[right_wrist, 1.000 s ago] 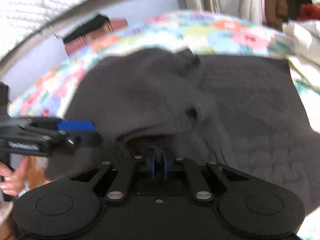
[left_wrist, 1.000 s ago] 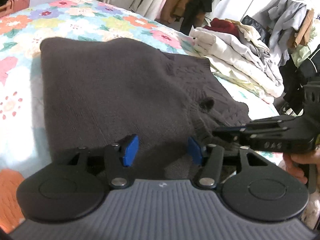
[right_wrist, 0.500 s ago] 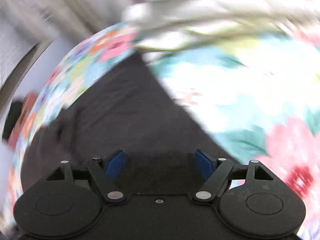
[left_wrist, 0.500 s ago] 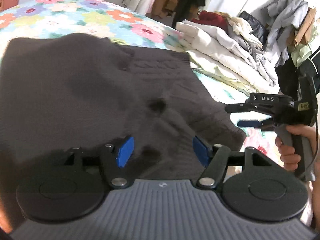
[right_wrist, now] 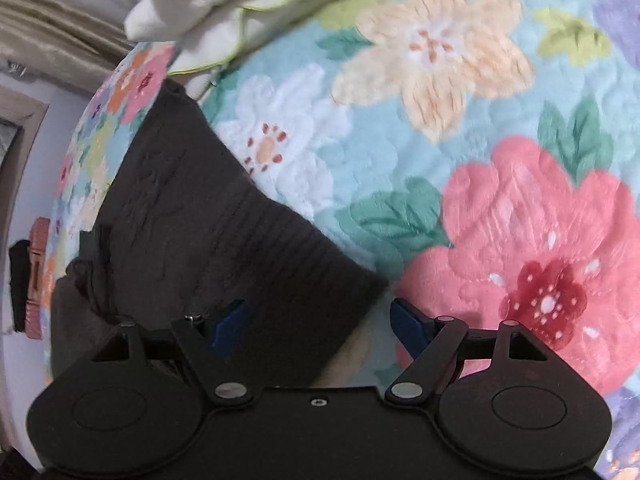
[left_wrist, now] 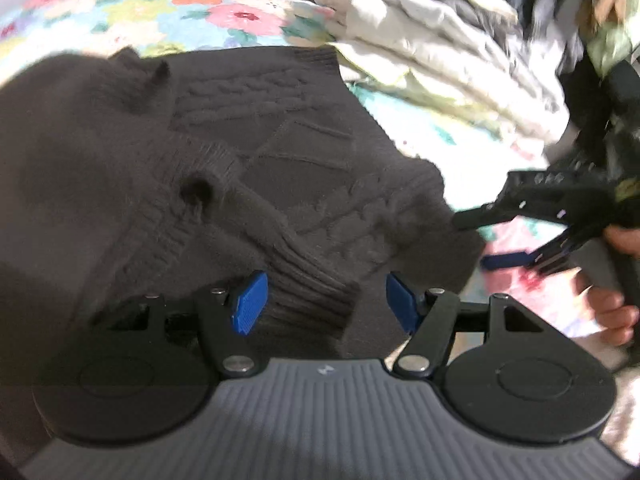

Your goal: Fold clothes

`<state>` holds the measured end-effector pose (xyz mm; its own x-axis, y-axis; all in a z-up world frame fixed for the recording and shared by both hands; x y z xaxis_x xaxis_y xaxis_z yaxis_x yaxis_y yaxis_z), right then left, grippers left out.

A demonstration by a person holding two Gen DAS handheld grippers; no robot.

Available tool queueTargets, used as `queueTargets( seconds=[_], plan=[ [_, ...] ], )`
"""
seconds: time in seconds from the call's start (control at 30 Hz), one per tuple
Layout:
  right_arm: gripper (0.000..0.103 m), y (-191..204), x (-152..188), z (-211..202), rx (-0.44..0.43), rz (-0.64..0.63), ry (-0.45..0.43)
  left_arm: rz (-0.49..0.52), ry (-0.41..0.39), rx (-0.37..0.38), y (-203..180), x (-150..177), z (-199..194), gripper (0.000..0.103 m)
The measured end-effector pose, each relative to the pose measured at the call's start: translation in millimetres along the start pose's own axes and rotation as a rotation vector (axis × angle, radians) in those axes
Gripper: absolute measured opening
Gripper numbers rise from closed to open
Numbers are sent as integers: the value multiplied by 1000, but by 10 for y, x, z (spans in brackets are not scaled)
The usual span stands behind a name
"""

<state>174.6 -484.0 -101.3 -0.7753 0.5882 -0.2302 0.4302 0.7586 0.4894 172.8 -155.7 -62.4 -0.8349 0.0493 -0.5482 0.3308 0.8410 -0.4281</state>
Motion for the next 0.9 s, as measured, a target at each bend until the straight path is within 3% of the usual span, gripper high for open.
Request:
queueTargets(
  seconds=[0.1,0.17,0.2,0.27,0.3,0.37,0.5,0.63,0.77,0.83,0.9],
  plan=[
    [85,14,-25,133,-71,-6,42,-25,-23,-17,92,-17,-67,65],
    [82,85,-70,191,-69,0,4,-40,-41,-15,148,-46,-111,65],
    [73,124,-90,217,-69,0,-16,-56,-50,-8,187,-76,-134,65],
    [33,262,-69,191,-83,-50,-75,-91,-66,11,265,-133,-190,65],
    [21,330,-59,178,-91,-75,-104,-99,-74,15,292,-147,-224,65],
    [21,470,-37,148,-110,-125,-164,-87,-94,-17,329,-179,-304,65],
    [19,889,70,-89,-379,-240,-302,-71,-138,-37,478,-247,-547,65],
    [18,1614,352,-123,-562,-389,-320,-122,-182,-26,814,-315,-903,65],
    [18,2328,867,13,-761,-596,-195,-262,-234,11,1388,-287,-1313,65],
    [17,2586,1166,175,-790,-726,-102,-317,-235,-1,1654,-221,-1451,63],
    [18,2662,1351,331,-769,-779,-46,-343,-233,-50,1891,-129,-1540,65]
  ],
)
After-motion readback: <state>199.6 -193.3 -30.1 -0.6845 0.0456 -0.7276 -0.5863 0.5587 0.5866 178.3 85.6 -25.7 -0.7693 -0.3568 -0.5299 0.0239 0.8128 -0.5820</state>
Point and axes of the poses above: each gripper's, at about its wrist camera, not at the fingertips, and z roughly the way its jaws point, y to its left, x to its underside, the point moved 1 cm from there along z, roughly the way its jaws point, and after that the axes turned 6 degrees about -z, right-handed, at the moved point
